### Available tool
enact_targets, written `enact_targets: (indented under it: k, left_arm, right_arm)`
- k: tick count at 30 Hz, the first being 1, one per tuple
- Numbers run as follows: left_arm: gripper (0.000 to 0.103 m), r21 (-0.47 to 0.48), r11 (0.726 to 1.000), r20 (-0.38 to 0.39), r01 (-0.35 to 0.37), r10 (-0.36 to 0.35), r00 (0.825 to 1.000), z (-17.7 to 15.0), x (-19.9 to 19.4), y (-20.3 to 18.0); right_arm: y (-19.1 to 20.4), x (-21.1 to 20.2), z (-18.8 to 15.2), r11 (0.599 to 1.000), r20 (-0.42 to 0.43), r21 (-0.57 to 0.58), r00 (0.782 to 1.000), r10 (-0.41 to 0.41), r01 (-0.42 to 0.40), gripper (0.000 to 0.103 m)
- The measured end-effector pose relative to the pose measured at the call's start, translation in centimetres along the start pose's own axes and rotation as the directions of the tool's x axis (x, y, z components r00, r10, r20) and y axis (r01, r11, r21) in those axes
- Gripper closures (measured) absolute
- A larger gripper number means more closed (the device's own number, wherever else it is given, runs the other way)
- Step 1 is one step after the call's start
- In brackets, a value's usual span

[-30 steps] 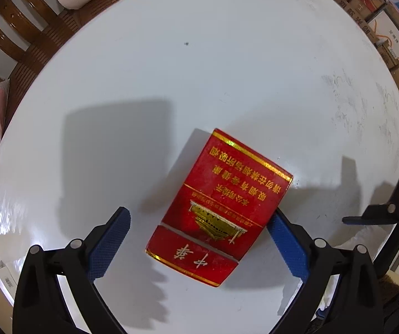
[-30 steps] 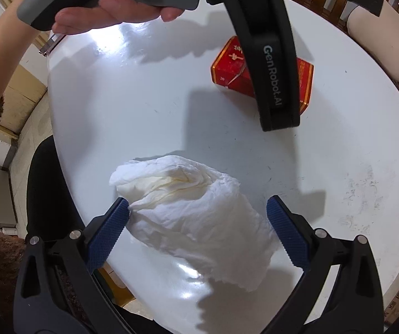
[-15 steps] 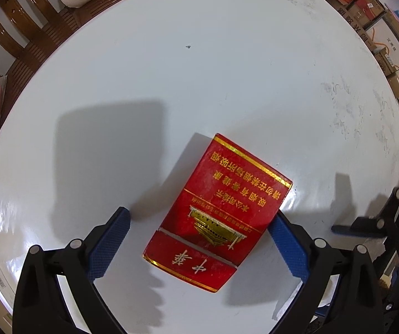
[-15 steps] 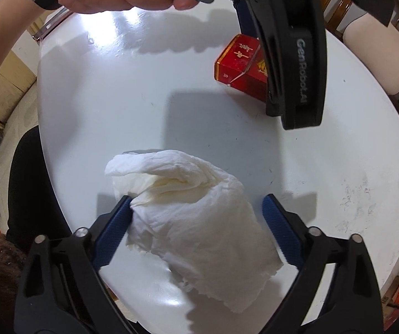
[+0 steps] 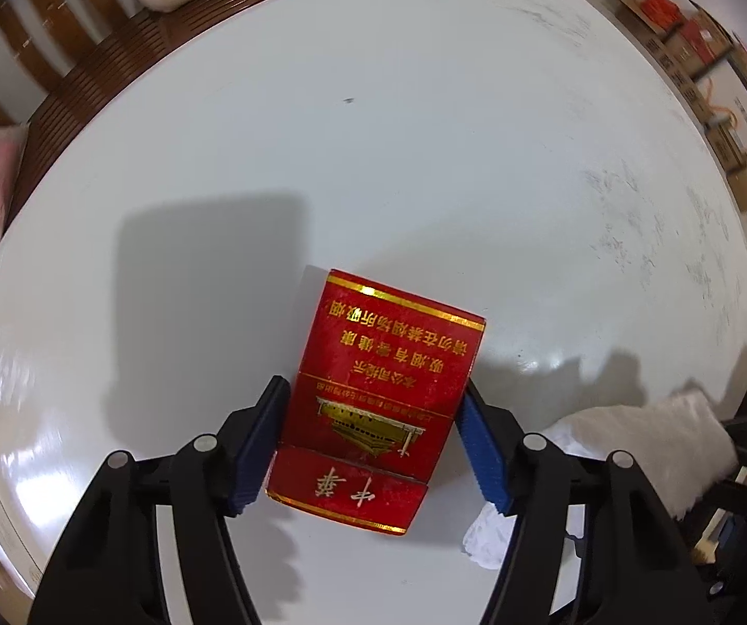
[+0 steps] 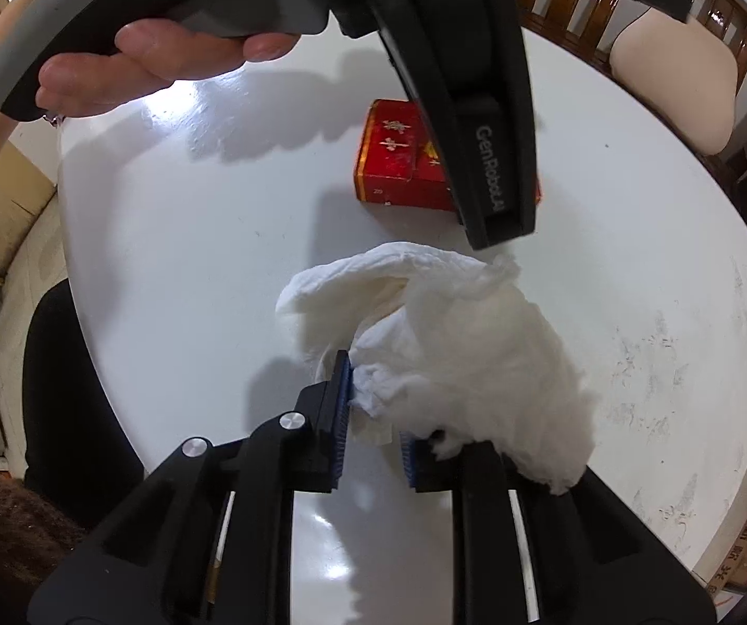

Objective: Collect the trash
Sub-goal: 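Carry the red box and tissue down under the table toward the trash bag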

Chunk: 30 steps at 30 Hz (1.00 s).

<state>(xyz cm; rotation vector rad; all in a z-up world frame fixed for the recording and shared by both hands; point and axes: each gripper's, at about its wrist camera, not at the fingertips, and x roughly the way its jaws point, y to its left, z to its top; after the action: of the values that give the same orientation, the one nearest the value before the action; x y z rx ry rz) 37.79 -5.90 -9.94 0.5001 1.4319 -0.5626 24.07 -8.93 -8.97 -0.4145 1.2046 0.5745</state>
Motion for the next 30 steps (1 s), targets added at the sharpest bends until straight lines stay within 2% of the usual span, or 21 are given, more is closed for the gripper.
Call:
enact_targets:
  k: [5,10,15,18,24,30]
  left_arm:
    - [0.041,-0.071,0.997,-0.003,-0.013,0.012,1.000,-0.3,-0.2,1.0]
    - [0.042,-0.095,0.995,0.021,-0.014,0.016,1.000,-2.0,-0.9,1.2]
    - [0.042,-0.144,0.989,0.032,0.017,-0.012,0.999,-2.7,-2.1,1.6]
    - [0.042,-0.160,0.987,0.052,0.023,-0.015,0.999,-3.1,-3.1,2.1]
    - [0.042,-0.168,0.986,0.094,-0.008,0.024,0.995,-5.9,-5.3,1.3]
    - [0.042,-0.193,0.981,0.144,-0.009,0.037,0.989,-10.8,-7.4,-1.2]
  right_arm:
    - [0.2,-0.8,-0.5,1.000,0.023,0.010,1.000,-0.012,0.012,0.088]
    - [0.4,-2.5,-1.2,0.999,0.053,0.011,0.998,-0.034,0.034,0.088]
    - [0.4,-4.3,-1.9,0.997,0.082,0.018,0.994,-0.079,0.078,0.088]
    - [2.2,-4.5,-1.5,0.994,0.098,0.041,0.990,-0.100,0.097,0.088]
    - [2.9,-7.5,-3.0,0.991,0.136,0.068,0.983,-0.121,0.112,0.088]
    - [4.7,-10.4,-5.1,0.990,0.173,0.067,0.976,-0.135,0.125,0.088]
